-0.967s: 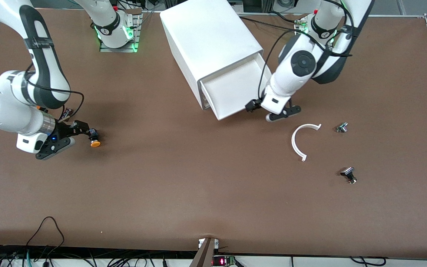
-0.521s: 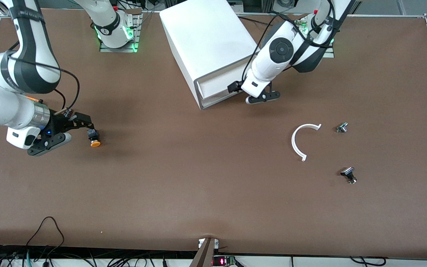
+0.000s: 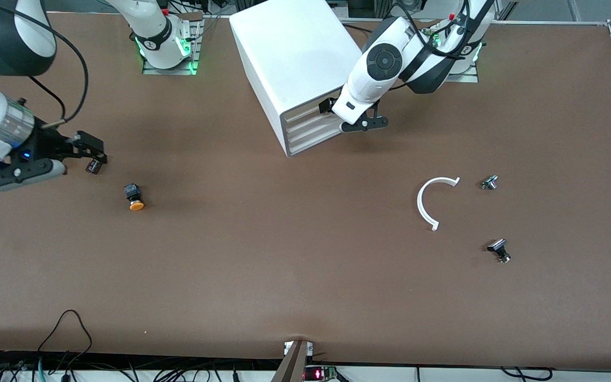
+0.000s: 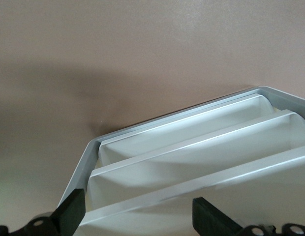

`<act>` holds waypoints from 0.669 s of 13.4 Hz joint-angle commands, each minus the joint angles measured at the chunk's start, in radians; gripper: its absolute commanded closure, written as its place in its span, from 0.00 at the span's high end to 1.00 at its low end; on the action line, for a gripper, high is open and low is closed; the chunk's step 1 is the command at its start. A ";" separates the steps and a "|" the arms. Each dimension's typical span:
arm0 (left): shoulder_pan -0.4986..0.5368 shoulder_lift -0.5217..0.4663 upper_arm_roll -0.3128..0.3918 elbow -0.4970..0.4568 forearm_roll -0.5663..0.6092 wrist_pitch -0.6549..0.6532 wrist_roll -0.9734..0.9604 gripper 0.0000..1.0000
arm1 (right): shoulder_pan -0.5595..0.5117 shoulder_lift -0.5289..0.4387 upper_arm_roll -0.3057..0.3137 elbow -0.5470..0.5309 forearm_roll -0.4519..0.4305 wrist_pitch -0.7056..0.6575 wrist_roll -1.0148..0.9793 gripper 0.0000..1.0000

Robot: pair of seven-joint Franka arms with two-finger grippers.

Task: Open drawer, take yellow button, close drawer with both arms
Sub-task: 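Lower the orange button onto the table and open the right gripper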

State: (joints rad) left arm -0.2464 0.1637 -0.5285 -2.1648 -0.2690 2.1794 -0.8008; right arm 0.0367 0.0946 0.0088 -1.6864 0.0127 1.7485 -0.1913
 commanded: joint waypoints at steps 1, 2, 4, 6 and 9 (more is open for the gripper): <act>0.045 0.007 0.068 0.000 0.011 0.000 0.066 1.00 | 0.000 -0.025 0.016 0.040 -0.126 -0.133 0.158 1.00; 0.051 0.004 0.146 0.025 0.013 0.040 0.095 1.00 | 0.002 -0.026 0.014 0.086 -0.125 -0.183 0.227 1.00; 0.056 -0.004 0.252 0.062 0.011 0.085 0.150 1.00 | -0.003 -0.016 0.010 0.164 -0.117 -0.263 0.263 1.00; 0.058 -0.024 0.335 0.100 0.013 0.109 0.176 1.00 | -0.006 -0.010 0.005 0.186 -0.097 -0.268 0.263 1.00; 0.065 -0.090 0.441 0.131 0.042 0.099 0.292 1.00 | -0.008 -0.015 0.002 0.182 -0.086 -0.285 0.262 1.00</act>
State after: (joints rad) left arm -0.1737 0.1384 -0.1414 -2.0369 -0.2568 2.2927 -0.5937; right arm 0.0369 0.0697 0.0071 -1.5279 -0.0889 1.4937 0.0574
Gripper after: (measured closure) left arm 0.000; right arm 0.000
